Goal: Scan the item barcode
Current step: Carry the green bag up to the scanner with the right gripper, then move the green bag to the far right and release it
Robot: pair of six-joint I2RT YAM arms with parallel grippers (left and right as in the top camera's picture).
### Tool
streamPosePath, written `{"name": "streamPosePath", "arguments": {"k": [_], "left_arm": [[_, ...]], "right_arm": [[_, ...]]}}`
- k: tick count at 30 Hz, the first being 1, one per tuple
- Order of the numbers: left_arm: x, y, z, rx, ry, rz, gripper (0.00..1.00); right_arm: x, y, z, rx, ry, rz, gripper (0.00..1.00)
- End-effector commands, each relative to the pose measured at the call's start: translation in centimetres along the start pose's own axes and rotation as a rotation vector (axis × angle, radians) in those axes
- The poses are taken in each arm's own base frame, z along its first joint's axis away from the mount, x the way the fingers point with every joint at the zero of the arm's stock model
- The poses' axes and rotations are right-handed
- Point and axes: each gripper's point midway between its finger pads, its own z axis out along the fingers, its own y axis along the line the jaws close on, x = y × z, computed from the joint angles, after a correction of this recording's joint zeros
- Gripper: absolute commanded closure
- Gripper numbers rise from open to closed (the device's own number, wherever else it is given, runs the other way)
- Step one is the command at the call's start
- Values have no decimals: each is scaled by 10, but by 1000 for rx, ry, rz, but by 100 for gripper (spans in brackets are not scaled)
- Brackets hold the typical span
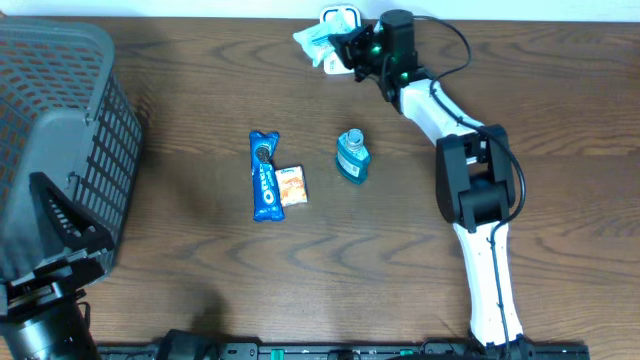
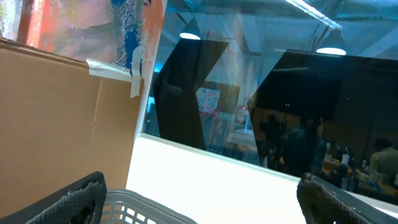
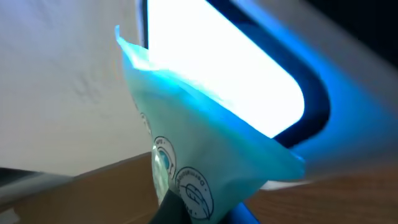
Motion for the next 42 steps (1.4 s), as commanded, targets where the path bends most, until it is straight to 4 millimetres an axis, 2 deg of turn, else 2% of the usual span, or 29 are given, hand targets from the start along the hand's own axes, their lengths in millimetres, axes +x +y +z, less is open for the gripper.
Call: {"name": "streamPosePath", "arguments": {"k": [1, 3, 6, 9, 11, 13, 17, 22, 24, 25, 26, 28, 30, 32, 35, 36, 39, 42], "left_arm": [[-1, 2, -1, -11, -10, 28, 2], [-2, 3, -1, -15, -14, 41, 2], [-3, 5, -1, -26, -17, 46, 2], [-5, 8, -1, -45, -24, 52, 2], [-7, 11, -1, -63, -35, 56, 2], [-11, 14, -2, -81, -51, 57, 2], [-16, 14, -4, -82, -71, 56, 2], [-26, 5, -17, 5, -106, 44, 2], [-29, -1, -26, 65, -115, 44, 2], [-30, -6, -32, 111, -118, 46, 2], [-30, -12, -38, 156, -121, 48, 2], [-34, -30, -54, 297, -141, 52, 2], [-38, -38, -65, 361, -161, 51, 2], [-41, -34, -69, 352, -173, 47, 2], [-41, -32, -70, 344, -177, 46, 2], [-41, -31, -72, 344, -185, 44, 2], [-36, -30, -75, 344, -194, 41, 2], [-30, -31, -72, 344, -199, 40, 2]], "right_arm": [[1, -12, 6, 45, -25, 44, 98], [0, -22, 3, 91, -26, 99, 98], [-2, -24, 0, 98, -2, 116, 98], [-6, -12, -11, 72, 35, 106, 98], [-16, 2, -24, 51, 37, 57, 99], [-31, 13, -47, 75, 13, 25, 98], [-75, 23, -132, 263, -157, -48, 98], [-123, 32, -260, 501, -409, -155, 99], [-138, 27, -309, 576, -473, -146, 99], [-145, 17, -337, 625, -503, -111, 99], [-148, 9, -354, 661, -517, -79, 99], [-162, -20, -409, 773, -565, 11, 99], [-170, -46, -448, 859, -582, 64, 99], [-175, -67, -478, 926, -590, 101, 99], [-181, -85, -509, 999, -614, 117, 99], [-186, -95, -530, 1063, -657, 130, 99], [-190, -109, -563, 1163, -716, 144, 99], [-193, -118, -578, 1209, -729, 142, 99]]}}
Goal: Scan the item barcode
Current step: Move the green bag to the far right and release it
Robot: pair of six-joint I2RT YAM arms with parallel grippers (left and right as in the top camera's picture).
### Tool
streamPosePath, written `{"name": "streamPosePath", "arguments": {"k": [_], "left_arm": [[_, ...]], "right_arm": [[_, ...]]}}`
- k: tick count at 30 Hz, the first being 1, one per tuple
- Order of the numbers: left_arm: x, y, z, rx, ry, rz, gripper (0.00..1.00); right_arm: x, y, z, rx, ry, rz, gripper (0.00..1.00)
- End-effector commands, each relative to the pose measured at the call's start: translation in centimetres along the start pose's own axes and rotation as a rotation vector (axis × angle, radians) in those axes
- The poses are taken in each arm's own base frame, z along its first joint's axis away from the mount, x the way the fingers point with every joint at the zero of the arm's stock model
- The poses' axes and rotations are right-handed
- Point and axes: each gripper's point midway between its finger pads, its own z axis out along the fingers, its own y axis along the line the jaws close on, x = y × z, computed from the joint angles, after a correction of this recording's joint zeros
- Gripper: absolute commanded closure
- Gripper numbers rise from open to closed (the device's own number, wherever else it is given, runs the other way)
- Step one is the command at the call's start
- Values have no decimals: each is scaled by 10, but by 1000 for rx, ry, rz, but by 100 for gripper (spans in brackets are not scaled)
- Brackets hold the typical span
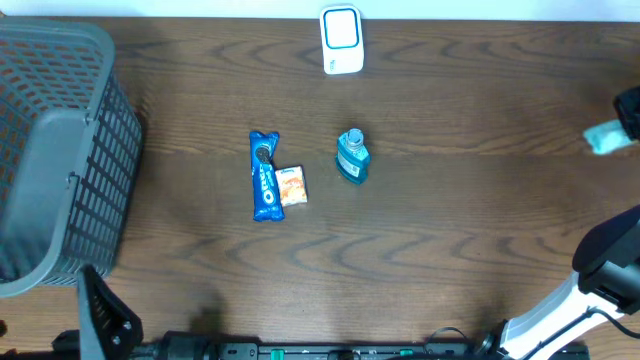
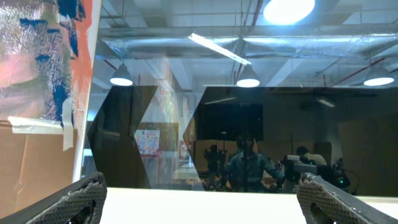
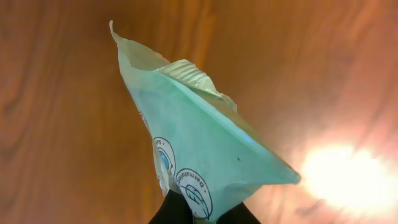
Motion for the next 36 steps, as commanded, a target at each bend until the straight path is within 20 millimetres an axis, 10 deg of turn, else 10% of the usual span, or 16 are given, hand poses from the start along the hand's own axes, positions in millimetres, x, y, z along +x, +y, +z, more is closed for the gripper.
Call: {"name": "streamPosePath", "arguments": {"k": [1, 26, 29, 32, 36], "left_arm": [[4, -3, 0, 11, -24, 15, 2], [90, -6, -10, 31, 129, 69, 2], [91, -8, -10, 44, 131, 61, 2], [79, -8, -9, 44, 83, 125, 2], [53, -6, -8, 30, -26, 171, 2]], "right_arm": [[-20, -30, 5, 117, -76, -34, 99], [-5, -89, 123, 153, -80, -59, 91], [-7, -94, 124, 155, -72, -81, 70], [-5, -81, 118, 85, -35, -219, 25], [0, -57, 95, -29, 8, -268, 2]]}}
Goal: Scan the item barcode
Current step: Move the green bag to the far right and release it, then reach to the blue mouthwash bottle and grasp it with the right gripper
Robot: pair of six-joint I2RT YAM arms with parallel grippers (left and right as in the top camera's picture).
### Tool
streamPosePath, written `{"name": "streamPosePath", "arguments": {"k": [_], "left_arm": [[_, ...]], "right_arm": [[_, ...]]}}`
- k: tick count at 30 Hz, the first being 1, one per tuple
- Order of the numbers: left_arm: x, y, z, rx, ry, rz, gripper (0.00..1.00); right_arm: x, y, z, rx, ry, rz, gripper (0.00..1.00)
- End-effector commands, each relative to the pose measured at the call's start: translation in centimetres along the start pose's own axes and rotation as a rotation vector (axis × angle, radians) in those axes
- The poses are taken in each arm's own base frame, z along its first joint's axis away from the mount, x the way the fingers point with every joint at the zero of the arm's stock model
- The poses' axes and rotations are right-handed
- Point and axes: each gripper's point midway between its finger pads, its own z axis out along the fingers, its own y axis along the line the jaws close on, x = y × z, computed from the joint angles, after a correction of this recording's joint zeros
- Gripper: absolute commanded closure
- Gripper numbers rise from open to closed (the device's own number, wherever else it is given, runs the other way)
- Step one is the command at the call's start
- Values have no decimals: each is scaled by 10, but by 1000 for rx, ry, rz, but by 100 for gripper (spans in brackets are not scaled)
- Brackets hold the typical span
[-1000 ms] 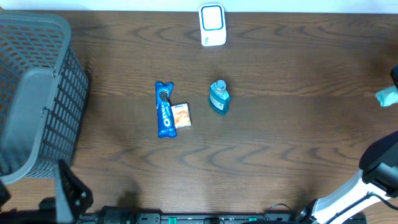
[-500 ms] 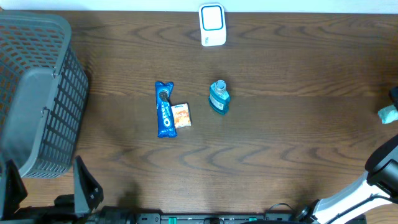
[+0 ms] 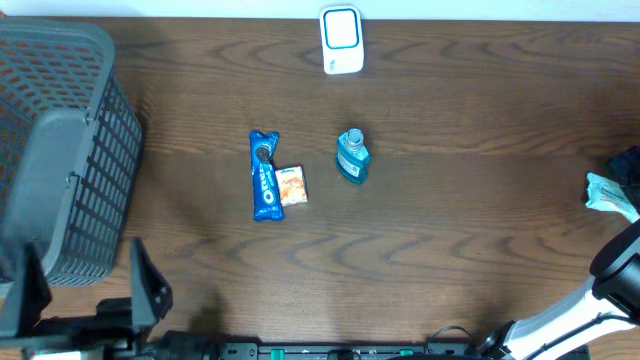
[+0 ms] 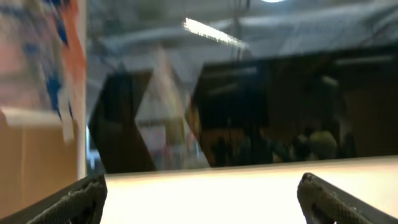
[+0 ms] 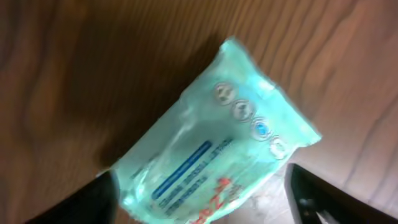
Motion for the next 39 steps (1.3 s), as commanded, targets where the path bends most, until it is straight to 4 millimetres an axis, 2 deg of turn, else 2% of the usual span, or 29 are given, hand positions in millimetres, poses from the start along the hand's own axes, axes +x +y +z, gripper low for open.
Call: {"name": "streamPosePath", "arguments": {"k": [1, 2, 3, 5, 7, 9, 10, 11, 12, 14, 18, 19, 22, 25, 28, 31, 34, 36, 39], "left_arm": [[-20, 4, -2, -17, -75, 73, 2], [-18, 6, -2, -33, -66, 74, 2], [-11, 11, -2, -58, -35, 76, 2], [0, 19, -2, -107, 14, 81, 2], [13, 26, -3, -148, 71, 90, 2], [18, 29, -4, -165, 92, 93, 2], [21, 33, -6, -189, 106, 96, 2], [21, 34, -6, -197, 109, 97, 2], [22, 38, -7, -219, 115, 98, 2], [23, 42, -8, -242, 121, 99, 2], [24, 44, -9, -255, 128, 101, 2], [24, 44, -10, -255, 127, 100, 2], [27, 44, -13, -254, 137, 103, 2], [31, 43, -13, -250, 150, 106, 2], [32, 43, -13, -250, 153, 107, 2], [32, 43, -13, -250, 153, 107, 2], [32, 43, -13, -250, 154, 107, 2], [32, 43, -13, -250, 154, 107, 2], [32, 43, -13, -250, 154, 107, 2]], "right_arm": [[-10, 38, -43, -199, -15, -84, 1], [-6, 49, -53, -255, 2, -93, 1], [7, 68, -73, -356, 49, -116, 1], [25, 89, -95, -452, 98, -150, 1], [50, 109, -118, -522, 146, -202, 1], [75, 126, -135, -545, 175, -289, 1], [98, 141, -150, -558, 171, -423, 1], [110, 150, -158, -562, 165, -484, 1], [134, 169, -174, -565, 145, -586, 1], [161, 194, -195, -602, 119, -722, 1], [228, 245, -252, -744, 58, -980, 1], [248, 255, -267, -781, 42, -1045, 1], [288, 266, -289, -813, 17, -1161, 1], [317, 270, -304, -827, 0, -1236, 1], [343, 267, -307, -803, -1, -1304, 1], [351, 269, -301, -740, -58, -1355, 1], [371, 272, -293, -717, -56, -1435, 1], [391, 274, -279, -691, -28, -1506, 1], [404, 277, -259, -623, -28, -1555, 1]]}}
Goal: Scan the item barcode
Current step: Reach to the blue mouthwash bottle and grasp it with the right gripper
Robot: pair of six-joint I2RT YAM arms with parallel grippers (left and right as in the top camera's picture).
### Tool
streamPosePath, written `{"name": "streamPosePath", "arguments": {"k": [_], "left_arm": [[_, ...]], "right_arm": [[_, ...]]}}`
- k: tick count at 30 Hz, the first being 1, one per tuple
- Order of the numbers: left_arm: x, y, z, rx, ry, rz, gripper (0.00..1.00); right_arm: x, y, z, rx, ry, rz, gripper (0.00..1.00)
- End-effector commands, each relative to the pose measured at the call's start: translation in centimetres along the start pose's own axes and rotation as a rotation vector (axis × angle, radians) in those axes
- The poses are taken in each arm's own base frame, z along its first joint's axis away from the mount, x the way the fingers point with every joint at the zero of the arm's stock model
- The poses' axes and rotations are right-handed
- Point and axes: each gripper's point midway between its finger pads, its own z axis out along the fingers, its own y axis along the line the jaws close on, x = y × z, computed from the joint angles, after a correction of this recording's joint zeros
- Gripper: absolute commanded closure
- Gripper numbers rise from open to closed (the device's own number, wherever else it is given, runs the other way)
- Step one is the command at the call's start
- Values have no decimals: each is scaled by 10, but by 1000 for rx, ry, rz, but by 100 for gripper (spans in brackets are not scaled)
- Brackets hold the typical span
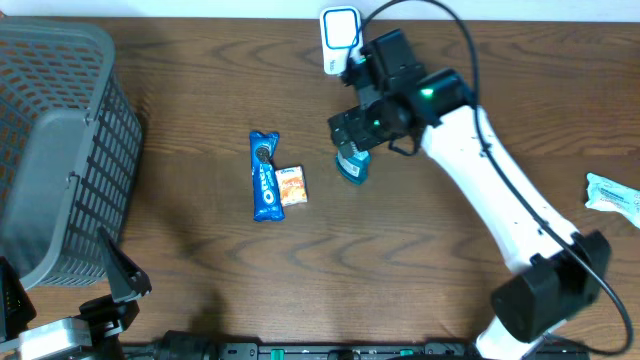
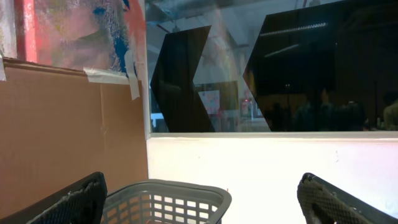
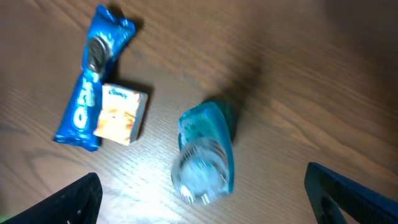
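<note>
A white barcode scanner stands at the table's back edge. A blue bottle lies mid-table; in the right wrist view the bottle sits just ahead of the gap between my fingers. My right gripper hovers over it, open, with nothing held, and both fingertips spread wide. A blue Oreo pack and a small orange box lie left of the bottle. A teal wipes pack rests at the table's right edge. My left gripper is open and empty at the front left.
A grey mesh basket fills the left end of the table; the basket rim shows between the left fingers. The right arm stretches across the table from the front right.
My right gripper was open over the teal wipes pack at the right edge; now it is over the blue bottle mid-table. The pack stays on the table. The left wrist view now shows the basket.
My right gripper first held the teal wipes pack up against the scanner. Then it held the pack over the right end of the table. Then the pack lay on the table with the gripper open above it. Now the gripper is open over the bottle.
</note>
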Motion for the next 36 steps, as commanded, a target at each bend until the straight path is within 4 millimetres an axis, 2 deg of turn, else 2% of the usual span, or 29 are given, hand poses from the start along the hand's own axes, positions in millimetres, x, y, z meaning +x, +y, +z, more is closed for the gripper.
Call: {"name": "streamPosePath", "arguments": {"k": [1, 5, 15, 18, 21, 24, 26, 32, 36], "left_arm": [[-1, 3, -3, -9, -8, 4, 2], [0, 2, -3, -9, -6, 5, 2], [3, 2, -3, -6, 6, 10, 2], [3, 2, -3, -6, 6, 10, 2], [3, 2, -3, -6, 6, 10, 2], [3, 2, -3, -6, 6, 10, 2], [3, 2, -3, -6, 6, 10, 2], [3, 2, -3, -6, 6, 10, 2], [3, 2, -3, -6, 6, 10, 2]], "right_arm": [[9, -1, 33, 84, 77, -77, 1], [18, -11, 61, 168, 139, -98, 1], [10, -19, 83, 209, 125, -109, 1], [17, -17, 94, 188, 158, -129, 7], [23, -18, 103, 189, 185, -129, 25], [21, -18, 102, 188, 182, -137, 47], [18, -17, 100, 187, 173, -144, 57], [21, -21, 85, 185, 216, -132, 78], [25, -20, 69, 117, 259, -94, 83]]}}
